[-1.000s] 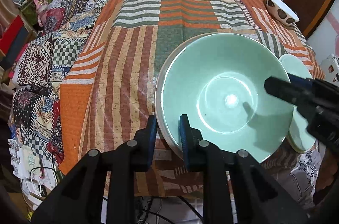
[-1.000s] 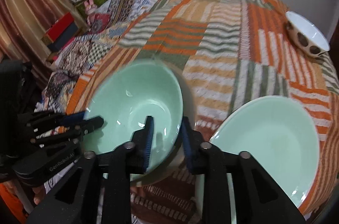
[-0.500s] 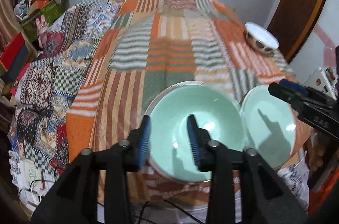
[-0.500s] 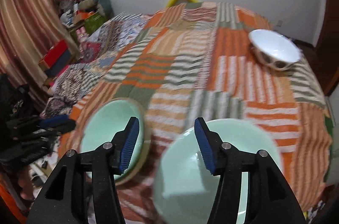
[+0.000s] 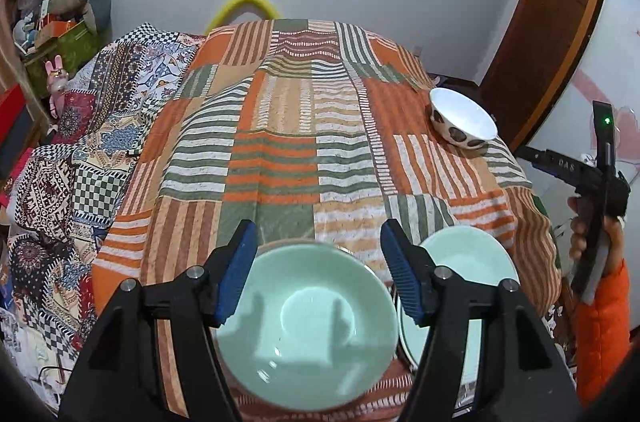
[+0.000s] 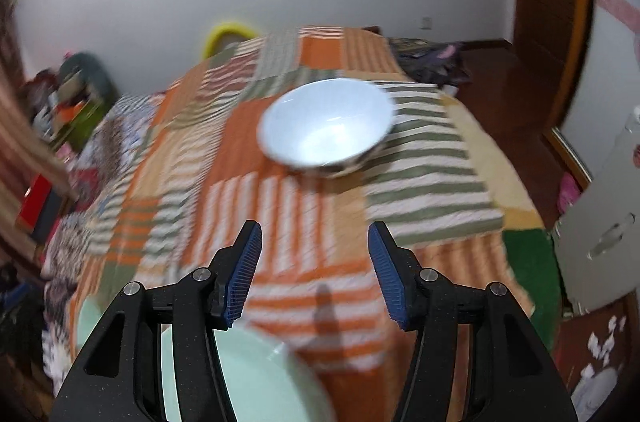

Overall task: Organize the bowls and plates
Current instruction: 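Move both grippers to the white spotted bowl and grip its rim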

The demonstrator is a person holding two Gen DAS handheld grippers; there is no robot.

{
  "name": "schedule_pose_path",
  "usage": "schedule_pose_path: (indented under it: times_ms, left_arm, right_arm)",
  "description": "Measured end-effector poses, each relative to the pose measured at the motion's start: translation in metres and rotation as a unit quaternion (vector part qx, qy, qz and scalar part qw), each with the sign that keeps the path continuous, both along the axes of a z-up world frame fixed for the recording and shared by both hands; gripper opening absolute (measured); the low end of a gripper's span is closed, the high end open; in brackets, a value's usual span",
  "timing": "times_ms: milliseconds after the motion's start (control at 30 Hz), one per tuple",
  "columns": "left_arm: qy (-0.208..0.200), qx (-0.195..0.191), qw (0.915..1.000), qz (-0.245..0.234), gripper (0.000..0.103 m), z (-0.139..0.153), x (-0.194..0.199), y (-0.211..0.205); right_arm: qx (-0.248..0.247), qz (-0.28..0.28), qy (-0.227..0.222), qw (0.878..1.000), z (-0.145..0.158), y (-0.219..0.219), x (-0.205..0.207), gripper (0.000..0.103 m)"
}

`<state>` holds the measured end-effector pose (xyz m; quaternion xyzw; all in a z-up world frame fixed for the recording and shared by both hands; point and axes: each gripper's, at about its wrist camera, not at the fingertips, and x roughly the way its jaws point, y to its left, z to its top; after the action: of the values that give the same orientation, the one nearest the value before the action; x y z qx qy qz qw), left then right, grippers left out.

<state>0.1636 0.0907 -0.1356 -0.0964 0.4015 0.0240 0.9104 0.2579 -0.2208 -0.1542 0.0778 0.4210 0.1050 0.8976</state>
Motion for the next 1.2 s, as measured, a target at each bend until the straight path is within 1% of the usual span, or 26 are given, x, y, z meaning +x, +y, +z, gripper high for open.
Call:
schedule_pose_path:
  times_ms: [167, 400, 467, 533, 567, 600, 733, 867, 1033, 1200]
  left_arm:
    - [0.013, 0.005, 0.9999, 0.009, 0.064, -0.015, 0.019, 0.005]
    - [0.036, 0.003, 0.9992, 0.018, 0.064, -0.035, 0.033, 0.015]
    - [0.039, 0.003, 0.9991, 0.018, 0.064, -0.038, 0.036, 0.016]
    - [0.041, 0.003, 0.9990, 0.018, 0.064, -0.040, 0.037, 0.015]
    - [0.041, 0.002, 0.9990, 0.016, 0.064, -0.040, 0.038, 0.015]
    - [0.042, 0.002, 0.9990, 0.014, 0.064, -0.040, 0.039, 0.014]
    - [0.042, 0.008, 0.9991, 0.002, 0.064, -0.037, 0.044, 0.004]
    - [0.038, 0.006, 0.9992, -0.013, 0.064, -0.031, 0.048, -0.009]
    - [0.043, -0.010, 0.9985, -0.032, 0.064, -0.028, 0.063, -0.027]
    - [0.063, -0.031, 0.9962, -0.051, 0.064, -0.036, 0.083, -0.044]
  right_arm:
    - [-0.001, -0.033, 0.016, 0.999, -0.016, -0.013, 0.048, 0.052]
    - [0.020, -0.053, 0.048, 0.997, -0.044, -0.014, 0.102, 0.051]
    - [0.022, -0.055, 0.061, 0.996, -0.051, -0.012, 0.108, 0.043]
    - [0.025, -0.051, 0.074, 0.996, -0.059, -0.011, 0.113, 0.027]
    - [0.031, -0.044, 0.078, 0.996, -0.062, -0.010, 0.115, 0.022]
    - [0.027, -0.042, 0.080, 0.996, -0.062, -0.008, 0.115, 0.017]
    - [-0.004, -0.016, 0.065, 0.998, -0.056, 0.000, 0.104, 0.017]
    - [-0.013, 0.033, 0.061, 0.998, -0.054, 0.010, 0.079, 0.016]
    - [0.001, 0.066, 0.076, 0.995, -0.055, 0.016, 0.047, 0.015]
    - [0.025, 0.100, 0.085, 0.991, -0.054, 0.032, 0.026, 0.015]
